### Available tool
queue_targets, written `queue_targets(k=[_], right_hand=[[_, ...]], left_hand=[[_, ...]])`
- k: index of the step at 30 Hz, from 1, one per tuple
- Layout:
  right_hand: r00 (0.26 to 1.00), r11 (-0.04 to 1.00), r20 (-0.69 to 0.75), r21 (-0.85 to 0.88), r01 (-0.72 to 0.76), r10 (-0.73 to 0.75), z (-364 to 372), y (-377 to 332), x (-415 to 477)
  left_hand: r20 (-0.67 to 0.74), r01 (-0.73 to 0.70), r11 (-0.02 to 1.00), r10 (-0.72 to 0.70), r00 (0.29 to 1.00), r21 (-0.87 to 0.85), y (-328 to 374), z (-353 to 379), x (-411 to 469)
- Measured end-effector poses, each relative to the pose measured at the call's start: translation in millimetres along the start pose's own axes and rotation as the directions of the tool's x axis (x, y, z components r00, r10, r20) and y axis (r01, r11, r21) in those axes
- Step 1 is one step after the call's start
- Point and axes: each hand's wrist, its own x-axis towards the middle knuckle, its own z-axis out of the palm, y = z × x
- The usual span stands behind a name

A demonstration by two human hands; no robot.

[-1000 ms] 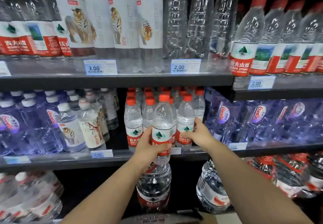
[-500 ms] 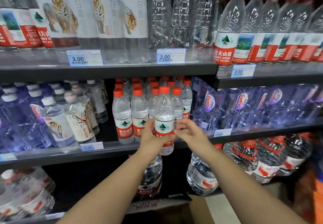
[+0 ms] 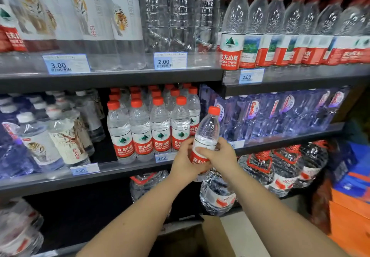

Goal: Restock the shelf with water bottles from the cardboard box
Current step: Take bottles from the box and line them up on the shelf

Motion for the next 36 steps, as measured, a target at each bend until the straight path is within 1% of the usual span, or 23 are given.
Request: queue_targets(k=[2, 4, 6, 8, 9, 12, 15, 20, 24, 27, 29, 32, 33, 34, 36], right_hand=[[1.000, 1.000, 0.005, 0.000, 0.017, -0.017, -4.0, -4.8, 10.7], [0.998, 0.999, 0.017, 0.004, 0.054, -0.054, -8.3, -12.4, 23.8], [0.993, 0.994, 0.050, 0.004, 0.106, -0.107, -11.4, -21.9, 36.5], [0.983, 0.987, 0.089, -0.004, 0.158, -0.157, -11.5, -28.4, 49.2], [0.978, 0.983, 0.108, -0.011, 0.183, -0.181, -10.1, -30.0, 54.6], [0.970, 0.977, 0.127, -0.022, 0.214, -0.210, -0.7, -26.9, 69.1], [0.973, 0.979, 0.127, -0.044, 0.200, -0.193, 10.6, -18.8, 79.6], [0.986, 0.988, 0.158, -0.134, 0.081, -0.060, 15.9, -0.6, 92.2], [0.973, 0.978, 0.232, -0.201, 0.049, -0.001, 17.6, -3.3, 98.3], [0.985, 0.967, 0.173, -0.251, 0.040, 0.004, 23.8, -3.1, 92.0], [0.995, 0.959, 0.095, -0.279, 0.052, -0.026, 27.6, 2.5, 82.5], [0.986, 0.957, -0.053, -0.257, 0.137, -0.156, 33.2, 8.8, 59.1], [0.975, 0.941, -0.079, -0.286, 0.179, -0.210, 35.7, 8.0, 48.8], [0.966, 0.917, -0.068, -0.337, 0.215, -0.251, 38.8, 7.2, 38.9], [0.951, 0.850, 0.058, -0.433, 0.299, -0.305, 47.8, 0.9, 19.1]], left_hand=[[0.029, -0.022, 0.997, 0.020, 0.999, 0.067, 0.2, -10.8, 1.3], [-0.027, -0.074, 0.975, 0.081, 0.996, 0.211, -3.9, -30.3, 3.5], [-0.097, -0.120, 0.915, 0.170, 0.981, 0.386, -12.0, -56.8, 8.3], [-0.138, -0.115, 0.860, 0.210, 0.968, 0.497, -18.8, -83.2, 13.5], [-0.152, -0.110, 0.843, 0.220, 0.964, 0.526, -20.3, -94.4, 15.7], [-0.173, -0.096, 0.836, 0.222, 0.960, 0.540, -24.0, -113.1, 19.7], [-0.149, -0.105, 0.828, 0.221, 0.964, 0.550, -28.6, -116.4, 17.5], [-0.106, -0.123, 0.792, 0.230, 0.967, 0.598, -40.2, -117.9, 10.6], [-0.123, -0.116, 0.805, 0.229, 0.966, 0.582, -45.3, -123.6, 8.0], [-0.152, -0.081, 0.817, 0.202, 0.968, 0.572, -46.5, -129.4, 4.0], [-0.155, -0.079, 0.806, 0.208, 0.966, 0.586, -45.2, -134.0, -0.1], [-0.166, -0.058, 0.773, 0.208, 0.964, 0.632, -35.2, -141.2, -9.8], [-0.171, -0.044, 0.763, 0.200, 0.965, 0.644, -30.1, -143.9, -13.1], [-0.177, -0.031, 0.753, 0.194, 0.965, 0.658, -23.5, -146.3, -16.3], [-0.190, 0.006, 0.731, 0.169, 0.967, 0.682, -9.2, -151.8, -22.4]])
